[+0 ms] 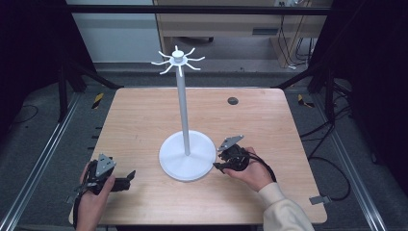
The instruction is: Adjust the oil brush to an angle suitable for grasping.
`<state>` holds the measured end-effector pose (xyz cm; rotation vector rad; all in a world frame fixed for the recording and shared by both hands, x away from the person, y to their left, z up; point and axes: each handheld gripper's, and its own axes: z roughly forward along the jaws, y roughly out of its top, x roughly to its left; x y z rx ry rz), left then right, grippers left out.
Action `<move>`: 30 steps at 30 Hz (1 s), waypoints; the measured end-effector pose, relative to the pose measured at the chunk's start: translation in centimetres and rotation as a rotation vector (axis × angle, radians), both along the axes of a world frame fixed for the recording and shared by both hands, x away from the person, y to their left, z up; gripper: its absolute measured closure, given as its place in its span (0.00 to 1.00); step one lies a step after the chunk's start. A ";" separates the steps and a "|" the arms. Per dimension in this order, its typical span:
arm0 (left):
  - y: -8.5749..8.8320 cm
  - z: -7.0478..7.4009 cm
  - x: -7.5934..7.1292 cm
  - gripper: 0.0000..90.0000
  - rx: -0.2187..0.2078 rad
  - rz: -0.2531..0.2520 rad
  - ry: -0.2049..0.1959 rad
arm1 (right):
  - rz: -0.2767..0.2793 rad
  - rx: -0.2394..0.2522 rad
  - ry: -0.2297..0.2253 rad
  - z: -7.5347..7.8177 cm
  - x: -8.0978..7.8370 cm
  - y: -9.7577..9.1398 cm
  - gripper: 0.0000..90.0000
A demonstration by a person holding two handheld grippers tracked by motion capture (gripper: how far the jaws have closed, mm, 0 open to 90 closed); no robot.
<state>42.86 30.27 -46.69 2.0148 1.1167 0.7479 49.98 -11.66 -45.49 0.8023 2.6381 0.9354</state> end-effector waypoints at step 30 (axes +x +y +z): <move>-0.1 -0.1 0.1 0.03 0.002 -0.002 0.005 | -0.220 -0.036 -0.003 -0.6 3.2 -2.7 0.71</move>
